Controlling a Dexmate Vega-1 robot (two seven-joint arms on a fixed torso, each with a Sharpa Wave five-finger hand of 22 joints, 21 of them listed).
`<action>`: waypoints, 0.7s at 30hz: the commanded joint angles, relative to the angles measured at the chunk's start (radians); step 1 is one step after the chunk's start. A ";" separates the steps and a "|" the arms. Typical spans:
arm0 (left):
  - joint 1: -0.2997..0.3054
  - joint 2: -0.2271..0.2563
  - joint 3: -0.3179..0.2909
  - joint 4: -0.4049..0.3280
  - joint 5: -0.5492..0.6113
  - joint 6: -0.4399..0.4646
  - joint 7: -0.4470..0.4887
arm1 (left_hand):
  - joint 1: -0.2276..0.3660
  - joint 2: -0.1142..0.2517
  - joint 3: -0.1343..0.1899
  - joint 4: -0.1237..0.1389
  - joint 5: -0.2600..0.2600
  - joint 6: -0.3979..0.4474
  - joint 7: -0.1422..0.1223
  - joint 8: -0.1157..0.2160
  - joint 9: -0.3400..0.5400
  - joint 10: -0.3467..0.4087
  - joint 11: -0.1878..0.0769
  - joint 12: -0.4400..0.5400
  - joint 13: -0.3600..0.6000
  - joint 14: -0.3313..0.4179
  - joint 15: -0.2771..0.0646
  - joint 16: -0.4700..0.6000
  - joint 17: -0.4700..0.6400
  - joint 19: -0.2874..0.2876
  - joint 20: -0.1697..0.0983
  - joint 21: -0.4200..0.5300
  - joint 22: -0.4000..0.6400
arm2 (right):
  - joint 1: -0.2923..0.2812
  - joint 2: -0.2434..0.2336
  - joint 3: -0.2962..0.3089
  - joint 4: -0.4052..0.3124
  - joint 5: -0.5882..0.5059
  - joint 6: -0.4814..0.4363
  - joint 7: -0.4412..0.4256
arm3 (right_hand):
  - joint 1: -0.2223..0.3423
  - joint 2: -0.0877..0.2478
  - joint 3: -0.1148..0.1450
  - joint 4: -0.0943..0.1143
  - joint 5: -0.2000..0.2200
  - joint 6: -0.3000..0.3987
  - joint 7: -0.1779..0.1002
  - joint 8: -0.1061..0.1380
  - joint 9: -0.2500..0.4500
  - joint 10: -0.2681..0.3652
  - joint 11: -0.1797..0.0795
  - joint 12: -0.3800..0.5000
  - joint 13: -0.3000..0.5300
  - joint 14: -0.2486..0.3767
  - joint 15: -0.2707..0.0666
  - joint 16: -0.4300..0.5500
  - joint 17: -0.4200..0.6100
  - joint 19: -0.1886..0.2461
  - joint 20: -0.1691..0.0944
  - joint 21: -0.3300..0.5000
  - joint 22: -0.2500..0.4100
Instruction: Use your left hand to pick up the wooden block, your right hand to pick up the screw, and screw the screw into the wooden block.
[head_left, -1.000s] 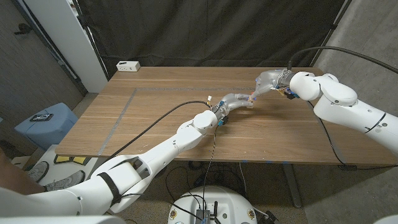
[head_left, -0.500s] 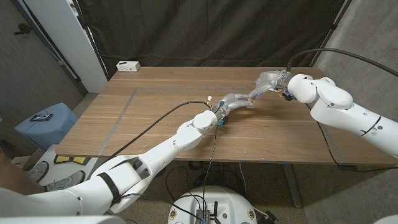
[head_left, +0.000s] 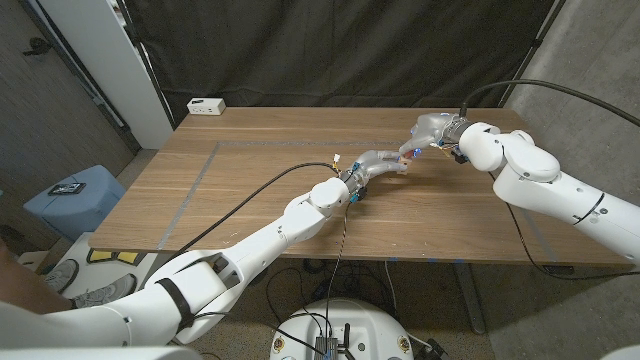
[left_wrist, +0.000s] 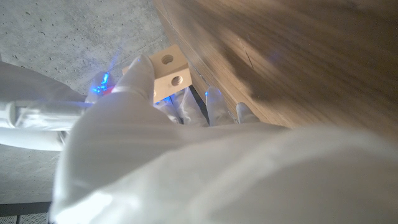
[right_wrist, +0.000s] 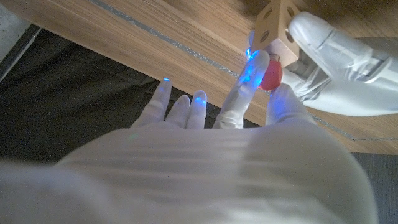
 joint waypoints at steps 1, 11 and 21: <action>0.003 0.002 -0.002 -0.004 -0.002 -0.005 -0.002 | 0.008 0.011 0.002 0.000 0.008 0.001 0.003 0.004 0.004 0.010 -0.011 0.008 0.012 -0.003 -0.067 0.006 0.003 0.006 0.003 0.006 0.003 | -0.009 0.014 -0.008 -0.003 -0.018 -0.025 -0.030 | -0.014 -0.002 0.010 0.000 0.002 0.027 0.003 0.004 -0.003 0.022 -0.010 0.004 0.003 0.017 -0.002 0.010 0.000 0.010 0.001 0.003 0.004; 0.004 0.002 -0.003 -0.004 -0.005 -0.003 -0.002 | 0.010 0.012 0.001 0.000 0.008 0.000 0.003 0.004 0.004 0.011 -0.010 0.009 0.014 -0.002 -0.065 0.007 0.002 0.006 0.002 0.006 0.003 | -0.014 0.009 -0.005 -0.012 -0.017 -0.051 -0.031 | -0.051 -0.012 -0.002 0.012 -0.001 0.036 0.008 -0.005 -0.012 0.035 -0.007 -0.001 0.002 0.024 -0.002 0.009 0.001 0.010 0.005 0.000 0.004; 0.005 0.002 -0.006 -0.002 -0.007 -0.007 -0.001 | 0.001 0.012 -0.004 0.005 0.008 -0.003 0.002 0.002 0.005 0.010 -0.011 0.008 0.014 -0.004 -0.064 0.007 0.003 0.006 0.004 0.006 0.003 | -0.020 -0.019 0.009 -0.044 -0.016 -0.080 -0.016 | -0.090 -0.013 -0.012 0.026 -0.003 0.011 0.008 -0.023 -0.009 0.035 0.002 -0.011 0.002 0.024 0.007 0.005 0.004 0.009 0.008 -0.002 0.005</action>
